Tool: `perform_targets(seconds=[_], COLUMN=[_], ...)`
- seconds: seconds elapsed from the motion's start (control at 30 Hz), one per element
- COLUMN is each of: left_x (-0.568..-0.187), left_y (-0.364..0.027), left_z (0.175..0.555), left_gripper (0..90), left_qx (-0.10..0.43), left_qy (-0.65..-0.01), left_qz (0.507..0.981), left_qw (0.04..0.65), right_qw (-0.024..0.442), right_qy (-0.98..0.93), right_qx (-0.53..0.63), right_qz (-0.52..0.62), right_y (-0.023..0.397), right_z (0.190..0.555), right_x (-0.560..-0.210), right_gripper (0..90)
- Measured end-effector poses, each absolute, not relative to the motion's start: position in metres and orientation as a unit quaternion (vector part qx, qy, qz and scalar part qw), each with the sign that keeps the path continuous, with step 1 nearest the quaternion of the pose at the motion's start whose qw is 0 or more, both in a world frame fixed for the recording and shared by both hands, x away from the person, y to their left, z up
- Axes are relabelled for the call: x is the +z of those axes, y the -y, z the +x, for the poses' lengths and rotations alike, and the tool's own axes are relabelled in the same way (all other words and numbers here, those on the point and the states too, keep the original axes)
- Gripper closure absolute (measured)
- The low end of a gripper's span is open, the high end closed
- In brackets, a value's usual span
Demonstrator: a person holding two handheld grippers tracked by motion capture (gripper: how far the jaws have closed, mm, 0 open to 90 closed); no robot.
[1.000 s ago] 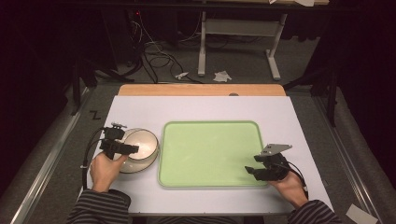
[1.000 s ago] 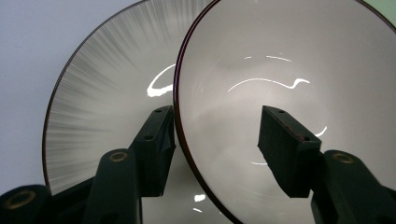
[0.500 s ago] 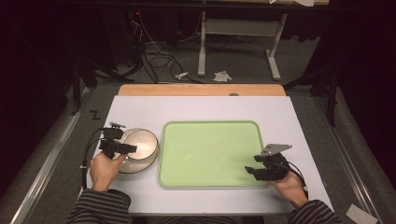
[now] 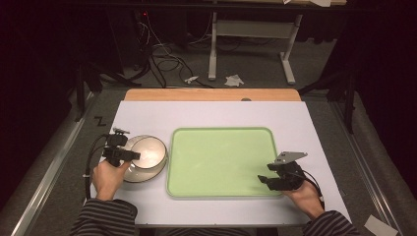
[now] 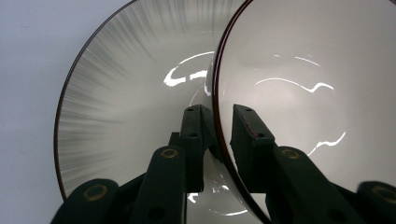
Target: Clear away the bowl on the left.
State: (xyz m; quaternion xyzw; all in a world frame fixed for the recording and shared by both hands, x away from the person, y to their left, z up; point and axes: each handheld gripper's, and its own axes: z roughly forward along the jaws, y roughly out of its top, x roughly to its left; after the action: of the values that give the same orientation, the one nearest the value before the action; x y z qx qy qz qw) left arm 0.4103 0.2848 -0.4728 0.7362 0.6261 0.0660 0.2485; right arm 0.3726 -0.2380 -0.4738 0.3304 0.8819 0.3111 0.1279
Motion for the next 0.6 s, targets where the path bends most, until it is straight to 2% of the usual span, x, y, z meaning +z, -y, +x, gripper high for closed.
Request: perform_targets(seconds=[0.2, 0.6], left_x=[-0.4730, -0.4703], left_y=[-0.2847, -0.2869], left_z=[0.4109, 0.4097], left_gripper=[81.0, 82.7], left_qx=[0.061, 0.061], left_qy=[-0.625, -0.625], left_qz=[0.737, 0.733], left_qw=[0.248, 0.263], right_qw=[0.127, 0.128], right_qy=[-0.883, -0.882], right_qx=[0.309, 0.312], right_qz=[0.329, 0.329], right_y=[0.2380, 0.2381], right_z=[0.3729, 0.3726], right_x=[-0.4740, -0.4738], right_gripper=[43.6, 43.5])
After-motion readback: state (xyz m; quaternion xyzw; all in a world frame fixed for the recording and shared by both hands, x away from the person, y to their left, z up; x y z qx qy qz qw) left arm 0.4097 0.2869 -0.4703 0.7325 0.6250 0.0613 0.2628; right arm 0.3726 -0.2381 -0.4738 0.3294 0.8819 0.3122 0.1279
